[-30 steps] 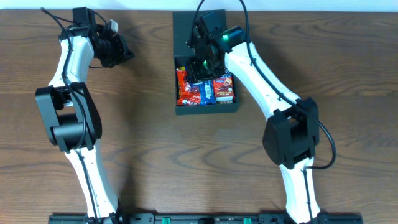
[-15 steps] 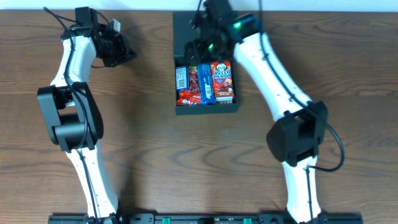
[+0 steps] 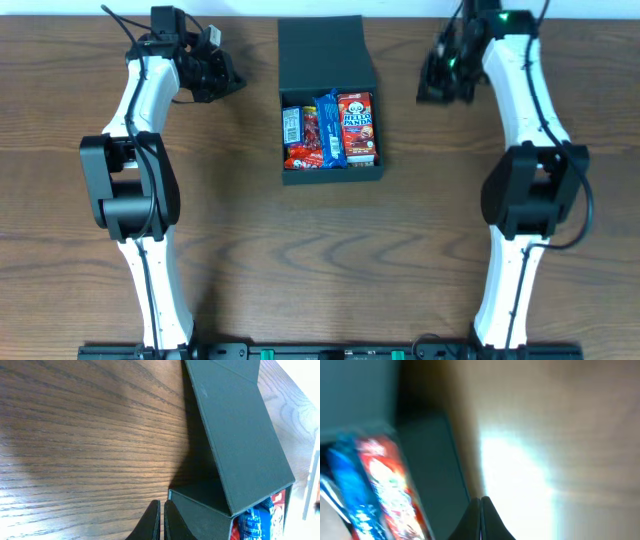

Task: Pack container

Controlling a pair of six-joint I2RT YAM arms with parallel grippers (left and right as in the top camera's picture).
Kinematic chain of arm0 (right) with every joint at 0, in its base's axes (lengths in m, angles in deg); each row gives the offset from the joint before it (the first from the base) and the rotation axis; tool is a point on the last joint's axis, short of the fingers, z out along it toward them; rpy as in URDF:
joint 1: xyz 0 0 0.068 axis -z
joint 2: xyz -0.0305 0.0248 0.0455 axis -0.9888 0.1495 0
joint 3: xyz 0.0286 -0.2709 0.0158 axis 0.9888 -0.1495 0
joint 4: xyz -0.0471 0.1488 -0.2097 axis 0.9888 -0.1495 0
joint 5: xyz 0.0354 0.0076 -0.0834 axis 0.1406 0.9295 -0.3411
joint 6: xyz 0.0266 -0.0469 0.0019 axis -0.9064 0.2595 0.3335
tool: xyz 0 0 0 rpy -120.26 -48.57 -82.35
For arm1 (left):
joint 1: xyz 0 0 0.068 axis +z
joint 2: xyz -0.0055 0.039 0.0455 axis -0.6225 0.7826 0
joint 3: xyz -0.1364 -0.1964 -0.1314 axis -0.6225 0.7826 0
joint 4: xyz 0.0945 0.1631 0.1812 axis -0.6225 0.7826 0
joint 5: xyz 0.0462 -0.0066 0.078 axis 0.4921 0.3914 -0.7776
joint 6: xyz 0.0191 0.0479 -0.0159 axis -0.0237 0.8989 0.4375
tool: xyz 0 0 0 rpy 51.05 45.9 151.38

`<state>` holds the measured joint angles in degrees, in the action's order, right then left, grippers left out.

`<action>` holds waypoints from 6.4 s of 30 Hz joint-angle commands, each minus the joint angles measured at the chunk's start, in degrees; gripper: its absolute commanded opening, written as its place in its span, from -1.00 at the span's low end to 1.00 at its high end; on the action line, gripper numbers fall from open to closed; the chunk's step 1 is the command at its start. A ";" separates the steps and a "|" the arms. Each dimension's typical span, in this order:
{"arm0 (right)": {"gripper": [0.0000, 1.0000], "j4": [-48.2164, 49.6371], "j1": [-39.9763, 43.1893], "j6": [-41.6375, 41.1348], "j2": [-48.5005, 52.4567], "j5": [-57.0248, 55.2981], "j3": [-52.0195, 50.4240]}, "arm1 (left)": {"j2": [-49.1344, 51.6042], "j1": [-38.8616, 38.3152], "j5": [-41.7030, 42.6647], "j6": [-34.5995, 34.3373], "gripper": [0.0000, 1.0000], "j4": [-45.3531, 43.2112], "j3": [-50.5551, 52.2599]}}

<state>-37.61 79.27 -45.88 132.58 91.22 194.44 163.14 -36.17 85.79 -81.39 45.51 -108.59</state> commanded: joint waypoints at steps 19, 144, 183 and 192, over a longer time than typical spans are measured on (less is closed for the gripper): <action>-0.97 8.87 -7.63 1.16 2.89 2.91 -7.87 | -0.66 -7.06 -1.68 -6.58 -0.88 2.29 0.17; -0.98 75.67 -2.36 -27.10 16.00 49.62 -9.57 | 0.35 -2.89 -10.95 -19.26 -0.88 -4.39 0.17; -0.97 139.95 -2.54 -72.94 15.91 67.38 -9.55 | 4.57 -2.95 21.42 -28.94 -0.89 -34.34 -7.63; -0.97 157.04 -2.60 -88.87 15.06 67.36 -9.55 | 3.08 -3.10 29.99 -26.03 -0.88 -34.23 -11.96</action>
<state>118.82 77.04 -129.66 148.18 157.80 184.61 168.88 -39.17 112.06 -109.59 11.28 -119.12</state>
